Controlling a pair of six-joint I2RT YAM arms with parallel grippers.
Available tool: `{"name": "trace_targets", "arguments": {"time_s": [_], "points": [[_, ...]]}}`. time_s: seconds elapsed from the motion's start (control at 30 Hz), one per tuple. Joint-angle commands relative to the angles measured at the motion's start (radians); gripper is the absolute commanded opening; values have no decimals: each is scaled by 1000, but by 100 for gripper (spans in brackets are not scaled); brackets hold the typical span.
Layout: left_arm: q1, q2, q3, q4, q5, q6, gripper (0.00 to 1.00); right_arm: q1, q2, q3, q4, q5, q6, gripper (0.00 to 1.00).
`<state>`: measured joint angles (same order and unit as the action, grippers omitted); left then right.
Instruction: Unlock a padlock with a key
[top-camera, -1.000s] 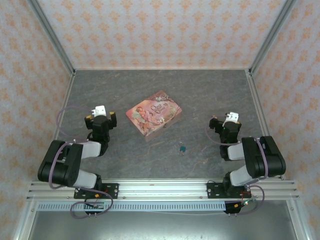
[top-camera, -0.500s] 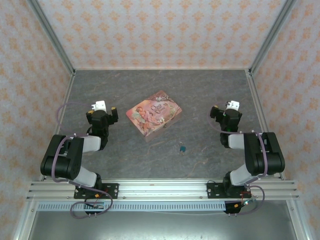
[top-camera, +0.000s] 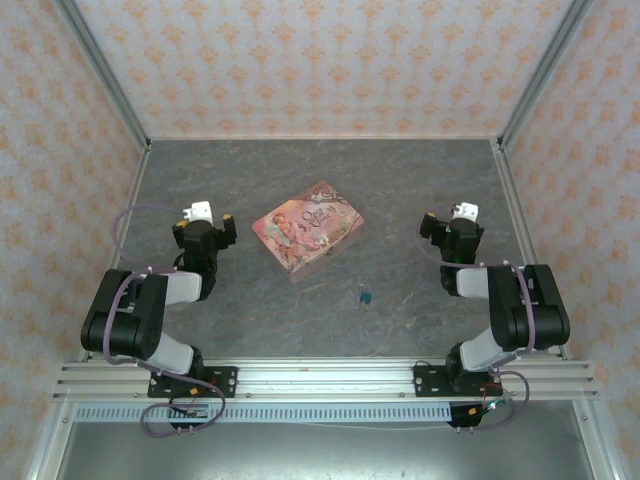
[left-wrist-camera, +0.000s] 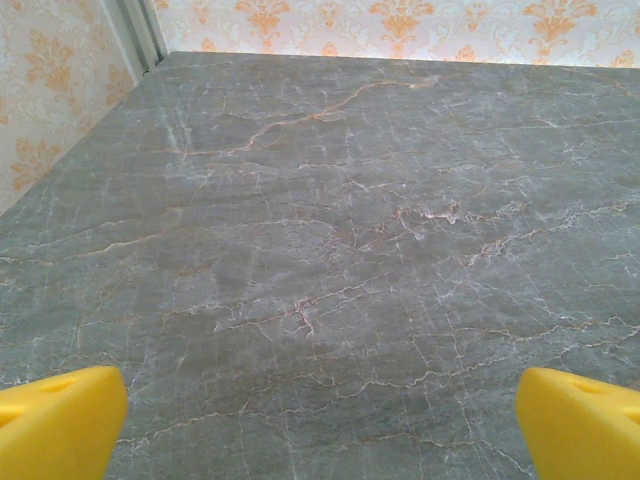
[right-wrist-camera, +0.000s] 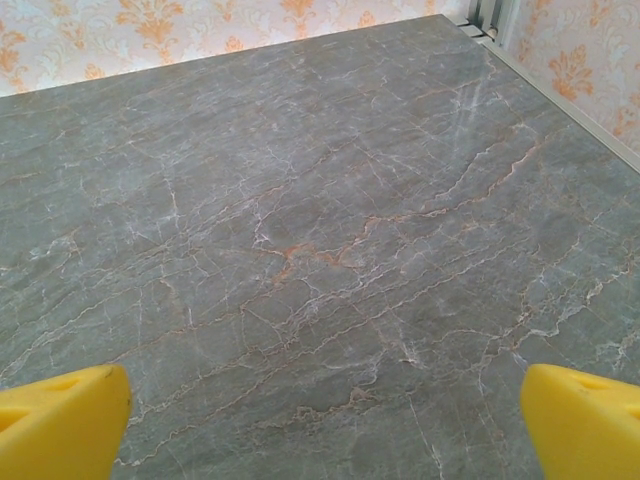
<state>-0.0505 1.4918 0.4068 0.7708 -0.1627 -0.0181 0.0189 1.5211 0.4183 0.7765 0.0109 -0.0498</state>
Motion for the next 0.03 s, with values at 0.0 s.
{"name": "trace_targets", "arguments": {"time_s": [0.0], "points": [[-2,2,9,-11,3,9,100,3,0,-1,0,20,5,99]]}}
